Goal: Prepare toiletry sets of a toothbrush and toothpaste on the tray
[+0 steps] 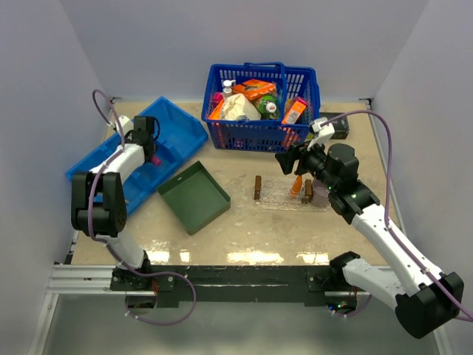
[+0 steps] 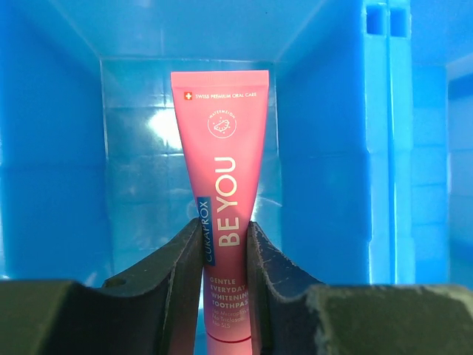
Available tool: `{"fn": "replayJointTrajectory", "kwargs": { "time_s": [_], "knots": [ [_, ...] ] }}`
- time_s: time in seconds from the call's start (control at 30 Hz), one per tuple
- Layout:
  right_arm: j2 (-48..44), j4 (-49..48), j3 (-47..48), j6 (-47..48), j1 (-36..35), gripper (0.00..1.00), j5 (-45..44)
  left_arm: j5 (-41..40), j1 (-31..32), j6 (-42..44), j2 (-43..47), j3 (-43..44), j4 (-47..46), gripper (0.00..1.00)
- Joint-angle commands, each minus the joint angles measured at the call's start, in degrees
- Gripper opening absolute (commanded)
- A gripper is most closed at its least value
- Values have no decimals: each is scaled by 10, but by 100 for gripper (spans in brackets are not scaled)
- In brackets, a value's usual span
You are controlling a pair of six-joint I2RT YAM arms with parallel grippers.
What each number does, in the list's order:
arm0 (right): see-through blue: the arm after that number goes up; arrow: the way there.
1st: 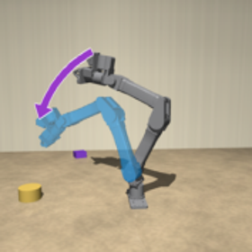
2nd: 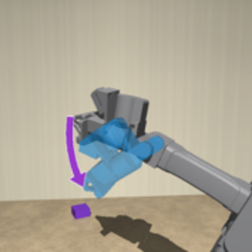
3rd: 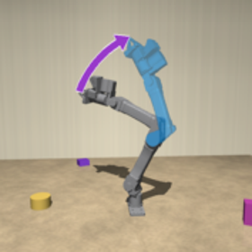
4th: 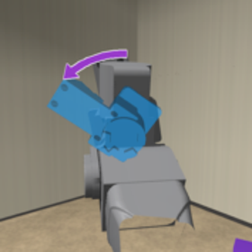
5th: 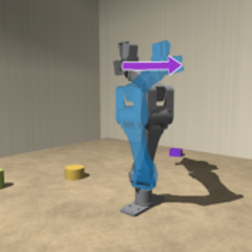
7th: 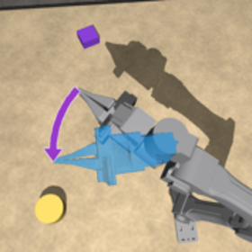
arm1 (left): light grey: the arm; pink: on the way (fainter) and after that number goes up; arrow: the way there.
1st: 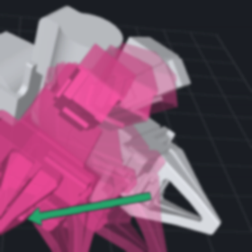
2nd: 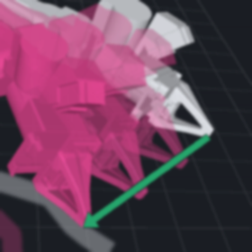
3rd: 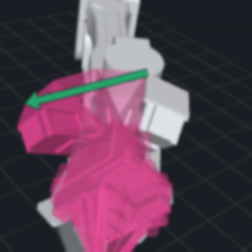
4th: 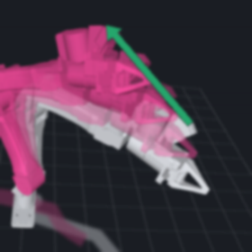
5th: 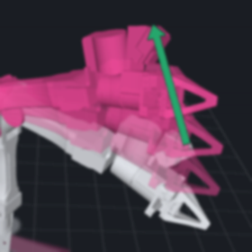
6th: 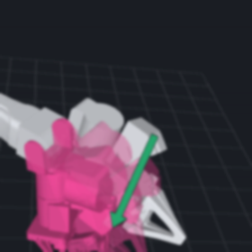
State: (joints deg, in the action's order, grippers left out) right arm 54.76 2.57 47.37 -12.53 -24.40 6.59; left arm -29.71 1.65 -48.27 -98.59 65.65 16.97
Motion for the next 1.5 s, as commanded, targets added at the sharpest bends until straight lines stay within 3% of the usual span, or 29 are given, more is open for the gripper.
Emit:
{"fn": "replayJointTrajectory", "kwargs": {
  "time_s": [0.0,0.3,0.73,0.9,1.0,1.23,1.47],
  "knots": [
    [-4,-9,18,1,1,68,-9,-34,12,48,48,-1,-30,32],
    [-3,0,32,-5,1,68,-4,-107,78,108,118,-20,-45,31],
    [18,30,79,-18,1,68,9,-109,156,172,246,-85,-79,31],
    [49,32,108,-35,0,67,55,-114,236,241,292,-111,-130,30],
    [76,42,133,-44,-13,66,76,-70,278,293,315,-128,-160,26],
    [141,45,177,-69,-75,65,75,99,324,373,371,-204,-293,29],
    [219,-1,205,-161,-76,63,121,181,389,437,365,-214,-318,32]
  ]
}}
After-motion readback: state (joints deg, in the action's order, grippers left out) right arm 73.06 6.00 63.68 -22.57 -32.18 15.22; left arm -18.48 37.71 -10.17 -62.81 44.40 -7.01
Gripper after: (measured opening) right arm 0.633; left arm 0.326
